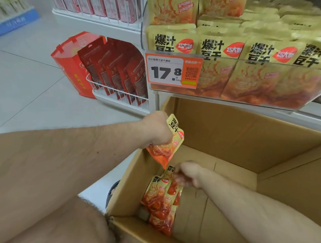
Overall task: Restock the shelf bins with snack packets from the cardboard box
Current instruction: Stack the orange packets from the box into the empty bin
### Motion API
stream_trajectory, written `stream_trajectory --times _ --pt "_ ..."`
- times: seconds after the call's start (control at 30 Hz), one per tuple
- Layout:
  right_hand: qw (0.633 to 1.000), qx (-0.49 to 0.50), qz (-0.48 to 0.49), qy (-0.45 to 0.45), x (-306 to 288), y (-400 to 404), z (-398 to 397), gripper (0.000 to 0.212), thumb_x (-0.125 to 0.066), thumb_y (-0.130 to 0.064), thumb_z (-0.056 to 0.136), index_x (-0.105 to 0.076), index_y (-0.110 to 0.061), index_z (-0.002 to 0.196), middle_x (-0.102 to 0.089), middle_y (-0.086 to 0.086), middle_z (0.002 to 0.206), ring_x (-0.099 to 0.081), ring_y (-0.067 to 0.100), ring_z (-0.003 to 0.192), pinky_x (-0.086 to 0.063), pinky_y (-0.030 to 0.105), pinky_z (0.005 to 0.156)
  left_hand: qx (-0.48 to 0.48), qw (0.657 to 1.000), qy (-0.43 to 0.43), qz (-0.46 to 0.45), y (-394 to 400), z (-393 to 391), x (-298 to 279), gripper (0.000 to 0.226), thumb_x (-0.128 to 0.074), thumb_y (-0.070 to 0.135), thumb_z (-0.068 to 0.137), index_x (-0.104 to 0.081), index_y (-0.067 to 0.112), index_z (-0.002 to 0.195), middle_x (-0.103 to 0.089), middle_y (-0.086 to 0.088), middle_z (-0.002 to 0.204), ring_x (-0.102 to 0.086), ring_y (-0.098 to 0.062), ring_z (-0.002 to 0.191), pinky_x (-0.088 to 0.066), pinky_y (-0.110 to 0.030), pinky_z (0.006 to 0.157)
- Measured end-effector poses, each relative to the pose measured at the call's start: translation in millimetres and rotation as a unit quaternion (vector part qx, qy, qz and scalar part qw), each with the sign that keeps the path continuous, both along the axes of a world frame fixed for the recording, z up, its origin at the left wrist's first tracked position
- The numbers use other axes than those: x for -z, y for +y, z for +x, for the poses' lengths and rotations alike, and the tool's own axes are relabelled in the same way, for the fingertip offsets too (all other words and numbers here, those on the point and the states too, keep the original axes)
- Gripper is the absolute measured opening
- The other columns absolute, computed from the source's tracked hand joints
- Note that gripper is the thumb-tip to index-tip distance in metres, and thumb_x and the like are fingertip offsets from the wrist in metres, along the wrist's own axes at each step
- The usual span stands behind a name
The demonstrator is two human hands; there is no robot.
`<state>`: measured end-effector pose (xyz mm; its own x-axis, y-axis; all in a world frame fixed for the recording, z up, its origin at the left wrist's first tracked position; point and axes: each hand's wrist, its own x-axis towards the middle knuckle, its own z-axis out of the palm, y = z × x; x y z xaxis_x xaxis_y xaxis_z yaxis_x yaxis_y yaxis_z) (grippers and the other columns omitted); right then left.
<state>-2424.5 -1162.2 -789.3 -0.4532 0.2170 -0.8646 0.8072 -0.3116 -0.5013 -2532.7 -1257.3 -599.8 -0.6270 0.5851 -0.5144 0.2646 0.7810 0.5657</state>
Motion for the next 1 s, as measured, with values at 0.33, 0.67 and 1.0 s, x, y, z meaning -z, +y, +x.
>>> stream_trajectory --times 0.33,0.67,1.0 --pt "0.983 -0.044 0.115 -0.137 65.9 -58.9 -22.5 0.024 -0.069 -0.007 0.087 -0.049 -0.01 0.074 -0.062 0.005 0.073 -0.06 0.016 0.061 -0.055 0.021 0.056 0.039 0.999 0.018 -0.018 0.5 -7.9 8.2 0.043 -0.07 0.007 0.085 -0.052 0.015 0.123 -0.061 -0.006 0.107 -0.06 -0.024 0.093 -0.053 -0.029 0.061" --pt "0.994 0.008 0.11 0.0 -80.7 57.1 48.3 0.013 -0.052 -0.014 0.099 -0.054 -0.017 0.086 -0.051 0.009 0.082 -0.033 0.012 0.05 -0.02 0.021 0.043 -0.026 0.997 -0.043 0.054 -0.9 -9.1 -1.0 0.036 -0.067 0.0 0.087 -0.05 0.014 0.115 -0.061 -0.007 0.099 -0.058 -0.02 0.084 -0.05 -0.03 0.062" --pt "0.971 0.109 0.063 0.204 -229.7 51.8 100.5 0.007 -0.049 -0.011 0.102 -0.048 -0.016 0.098 -0.058 0.007 0.074 -0.041 0.008 0.05 -0.029 0.018 0.044 -0.025 0.917 -0.343 0.201 10.5 35.2 -34.6 0.037 -0.031 -0.015 0.091 -0.059 0.004 0.107 -0.071 -0.016 0.1 -0.071 -0.026 0.077 -0.057 -0.032 0.057"
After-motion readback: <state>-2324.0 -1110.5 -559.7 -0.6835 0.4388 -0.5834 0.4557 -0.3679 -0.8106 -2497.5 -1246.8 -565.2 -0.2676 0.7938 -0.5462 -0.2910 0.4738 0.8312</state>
